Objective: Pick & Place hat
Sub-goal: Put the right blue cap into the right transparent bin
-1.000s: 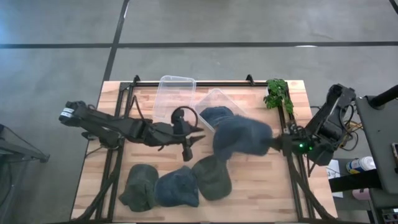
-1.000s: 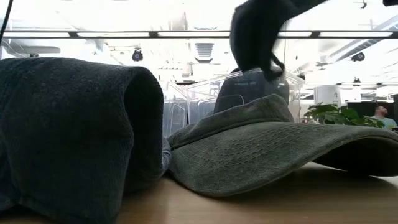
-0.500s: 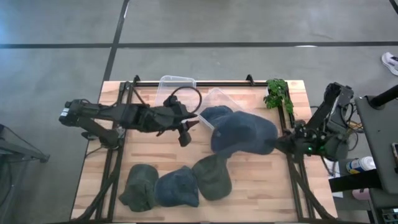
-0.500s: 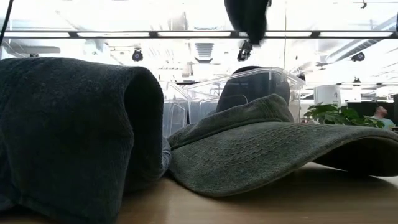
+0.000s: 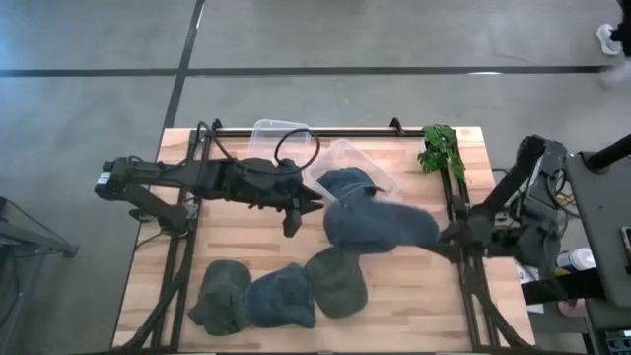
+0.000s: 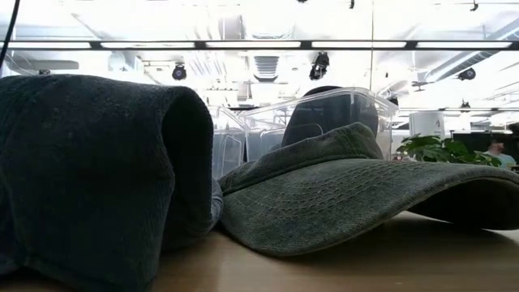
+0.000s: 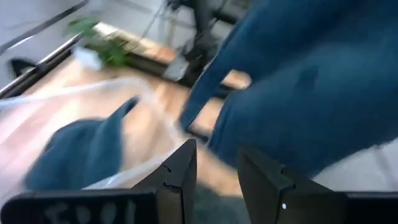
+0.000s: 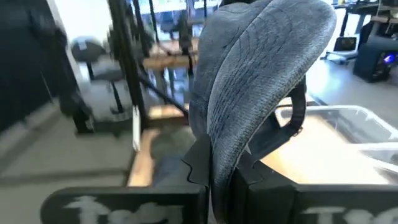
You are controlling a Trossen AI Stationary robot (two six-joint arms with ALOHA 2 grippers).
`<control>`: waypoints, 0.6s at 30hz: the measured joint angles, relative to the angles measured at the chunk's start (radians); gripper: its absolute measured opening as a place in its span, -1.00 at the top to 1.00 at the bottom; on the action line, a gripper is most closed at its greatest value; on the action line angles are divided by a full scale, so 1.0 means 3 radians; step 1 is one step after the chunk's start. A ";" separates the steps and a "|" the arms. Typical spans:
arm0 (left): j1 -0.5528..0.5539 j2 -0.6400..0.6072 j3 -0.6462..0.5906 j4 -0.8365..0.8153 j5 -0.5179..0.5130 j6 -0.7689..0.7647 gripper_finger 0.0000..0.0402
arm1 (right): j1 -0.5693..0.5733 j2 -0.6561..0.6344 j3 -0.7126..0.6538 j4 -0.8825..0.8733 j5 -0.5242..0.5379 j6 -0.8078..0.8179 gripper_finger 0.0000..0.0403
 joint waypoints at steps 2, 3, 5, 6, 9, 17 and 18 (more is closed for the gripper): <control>0.0000 0.0011 -0.0001 0.0231 0.0231 -0.0009 0.47 | -0.0061 0.0188 0.0204 -0.0294 -0.0106 -0.0007 0.90; -0.0001 0.0024 -0.0001 0.0356 0.0342 -0.0010 0.47 | -0.0106 0.0283 0.0313 -0.0440 -0.0181 -0.0008 0.88; -0.0009 0.0064 -0.0001 0.0562 0.0528 -0.0008 0.47 | -0.0207 0.0496 0.0535 -0.0722 -0.0289 -0.0010 0.84; -0.0011 0.0087 -0.0001 0.0643 0.0600 -0.0010 0.47 | -0.0250 0.0610 0.0646 -0.0865 -0.0321 -0.0020 0.83; -0.0024 0.0159 -0.0001 0.0682 0.0696 -0.0035 0.47 | -0.0319 0.0982 0.0984 -0.1285 -0.0361 -0.0180 0.82; -0.0028 0.0122 0.0050 0.0473 0.0595 0.0022 0.47 | -0.0354 0.1821 0.1946 -0.3139 -0.0999 0.0360 0.93; -0.0029 0.0114 0.0054 0.0467 0.0593 0.0022 0.47 | -0.0349 0.1922 0.2024 -0.3363 -0.1092 0.0430 0.93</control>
